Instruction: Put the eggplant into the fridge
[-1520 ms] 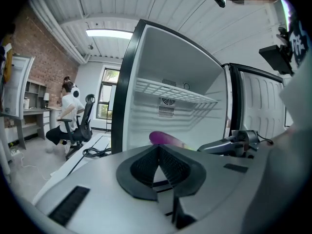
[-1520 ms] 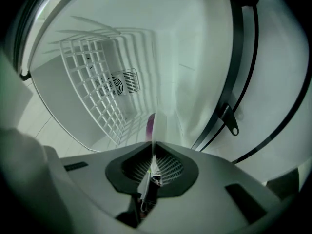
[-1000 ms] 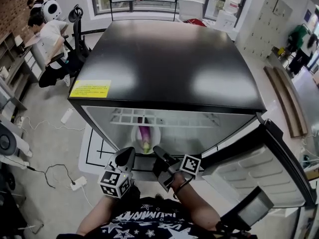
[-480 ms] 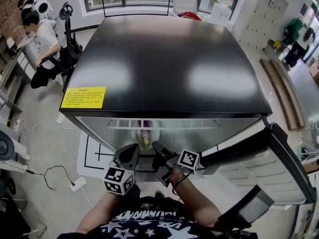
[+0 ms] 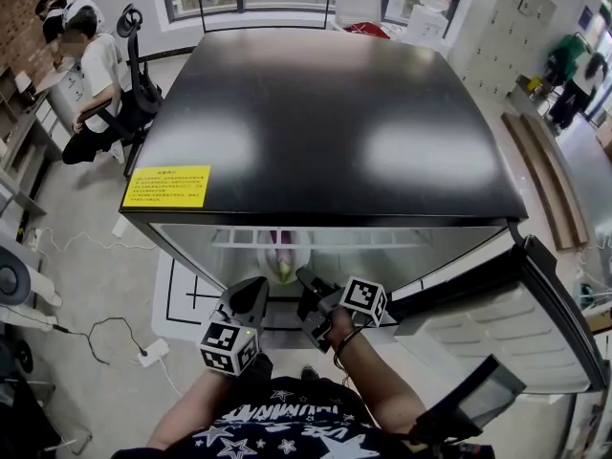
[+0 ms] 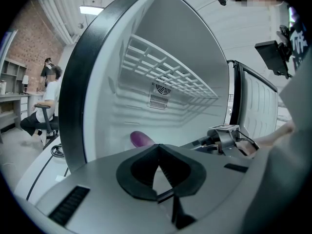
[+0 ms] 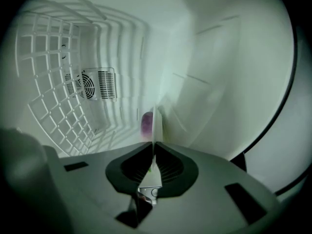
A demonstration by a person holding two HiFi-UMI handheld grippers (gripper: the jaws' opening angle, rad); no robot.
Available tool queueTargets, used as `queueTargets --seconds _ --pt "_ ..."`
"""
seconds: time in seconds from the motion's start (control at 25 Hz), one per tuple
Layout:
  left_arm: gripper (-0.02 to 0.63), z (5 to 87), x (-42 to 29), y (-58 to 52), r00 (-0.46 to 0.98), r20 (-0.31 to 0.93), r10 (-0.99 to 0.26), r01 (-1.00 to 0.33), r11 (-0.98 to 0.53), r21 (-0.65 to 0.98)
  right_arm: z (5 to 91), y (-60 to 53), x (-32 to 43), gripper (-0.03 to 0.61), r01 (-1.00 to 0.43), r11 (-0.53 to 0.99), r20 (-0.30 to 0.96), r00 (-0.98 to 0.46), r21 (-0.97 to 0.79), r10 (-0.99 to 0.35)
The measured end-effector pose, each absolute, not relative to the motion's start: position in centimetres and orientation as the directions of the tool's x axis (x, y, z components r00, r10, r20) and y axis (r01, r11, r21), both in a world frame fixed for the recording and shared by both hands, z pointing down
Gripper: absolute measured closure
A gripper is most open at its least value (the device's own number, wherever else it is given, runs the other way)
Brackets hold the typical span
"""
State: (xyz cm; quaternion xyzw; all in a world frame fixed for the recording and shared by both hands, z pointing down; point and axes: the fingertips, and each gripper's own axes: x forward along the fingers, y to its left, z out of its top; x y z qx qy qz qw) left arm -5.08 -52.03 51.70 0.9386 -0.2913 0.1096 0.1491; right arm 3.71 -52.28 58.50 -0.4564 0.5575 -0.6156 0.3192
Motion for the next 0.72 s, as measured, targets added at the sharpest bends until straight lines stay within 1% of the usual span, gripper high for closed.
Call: queueTargets --seconds 0.08,0.32,0.56,0.72 --pt "0.604 51.8 -5.2 -52.0 0.805 0.293 -0.516 -0.581 -0.784 0.217 58.5 -52.5 3.8 0.557 -0.124 -0.173 0.208 -0.390 -0.977 -0.897" --pt "0.604 51.9 -5.5 -51.6 0.802 0.293 -0.520 -0.587 -0.778 0.225 59.0 -52.3 4.2 0.557 -0.196 -0.216 0.278 -0.394 -0.957 -0.876" --pt "0.604 51.9 -5.8 -51.5 0.797 0.294 -0.528 -0.594 -0.773 0.224 59.4 -52.2 3.8 0.557 -0.224 -0.213 0.291 -0.417 -0.951 -0.861" --pt "0.604 51.9 -5.9 -51.6 0.795 0.292 -0.532 -0.598 -0.771 0.221 59.7 -52.2 3.7 0.557 -0.279 -0.219 0.325 -0.428 -0.935 -0.843"
